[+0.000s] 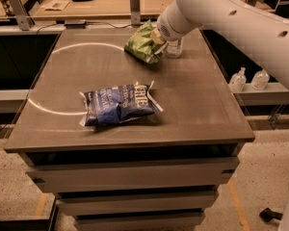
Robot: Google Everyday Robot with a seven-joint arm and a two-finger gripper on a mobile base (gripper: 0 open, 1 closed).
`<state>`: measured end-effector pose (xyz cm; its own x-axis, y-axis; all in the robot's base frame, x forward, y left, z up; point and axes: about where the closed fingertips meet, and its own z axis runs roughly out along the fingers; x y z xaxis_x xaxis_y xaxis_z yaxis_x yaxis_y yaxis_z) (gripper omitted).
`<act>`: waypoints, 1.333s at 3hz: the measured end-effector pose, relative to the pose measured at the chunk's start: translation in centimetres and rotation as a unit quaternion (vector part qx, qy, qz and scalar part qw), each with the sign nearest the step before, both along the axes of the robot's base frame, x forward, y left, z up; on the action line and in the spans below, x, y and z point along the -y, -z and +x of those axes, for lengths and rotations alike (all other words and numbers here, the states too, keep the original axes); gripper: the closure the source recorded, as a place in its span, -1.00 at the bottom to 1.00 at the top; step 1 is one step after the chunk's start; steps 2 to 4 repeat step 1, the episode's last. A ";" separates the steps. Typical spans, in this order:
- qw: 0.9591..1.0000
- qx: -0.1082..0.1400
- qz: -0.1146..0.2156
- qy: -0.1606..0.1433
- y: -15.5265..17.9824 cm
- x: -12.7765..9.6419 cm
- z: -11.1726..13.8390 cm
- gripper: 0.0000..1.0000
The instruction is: Move green rice chip bag near blue plastic bottle
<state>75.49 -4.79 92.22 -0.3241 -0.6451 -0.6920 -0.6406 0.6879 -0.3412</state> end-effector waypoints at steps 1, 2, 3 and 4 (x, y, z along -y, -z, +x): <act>1.000 -0.014 0.009 0.002 0.7 1.8 -0.6 1.00; 1.000 -0.014 0.009 0.002 0.7 1.8 -0.6 1.00; 1.000 -0.014 0.009 0.002 0.7 1.8 -0.6 1.00; 1.000 -0.014 0.009 0.002 0.7 1.8 -0.6 1.00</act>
Offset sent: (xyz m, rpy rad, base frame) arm 0.0000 0.0000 0.0000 0.0000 0.0000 0.0000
